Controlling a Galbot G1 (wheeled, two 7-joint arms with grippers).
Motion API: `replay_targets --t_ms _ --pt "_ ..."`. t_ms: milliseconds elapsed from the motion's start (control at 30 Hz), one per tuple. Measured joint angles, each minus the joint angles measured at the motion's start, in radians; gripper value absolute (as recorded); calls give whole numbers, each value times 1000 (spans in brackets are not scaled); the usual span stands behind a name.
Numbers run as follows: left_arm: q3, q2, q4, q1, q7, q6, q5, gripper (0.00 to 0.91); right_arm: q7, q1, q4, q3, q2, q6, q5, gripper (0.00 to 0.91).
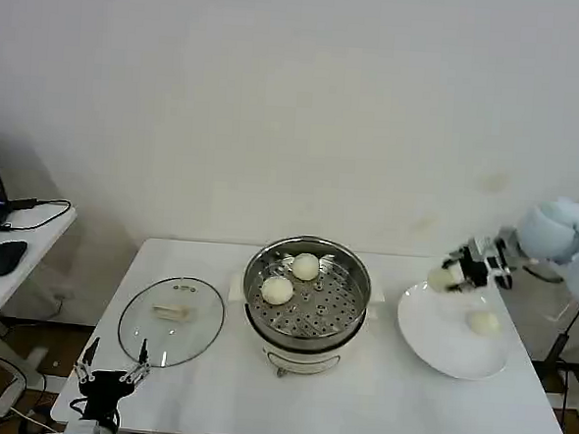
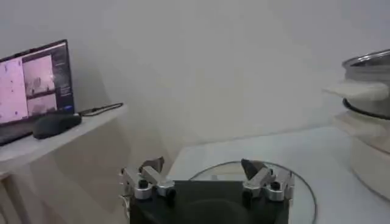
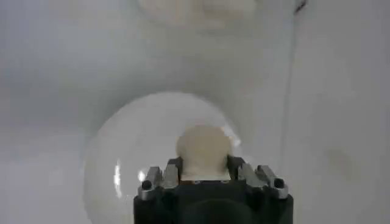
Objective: Take steamed baozi put them in steamer then cover it.
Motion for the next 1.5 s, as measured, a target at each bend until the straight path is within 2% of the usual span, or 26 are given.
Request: replay_targets --t_ms 300,567,833,1067,1500 --pt "-8 -12 -6 0 -1 8 -2 907 11 186 50 -139 165 -20 73 504" --pt "-26 -26 -26 14 -4 20 -2 907 11 203 50 -206 328 -4 79 504" --pt "-37 -43 -43 27 -6 20 2 907 0 170 62 -246 445 39 46 504" --pt "-45 -52 -52 37 -6 14 3 907 5 136 65 -276 495 81 4 504" --pt "-47 -58 -53 41 -5 4 1 907 10 103 66 -308 525 120 -20 504"
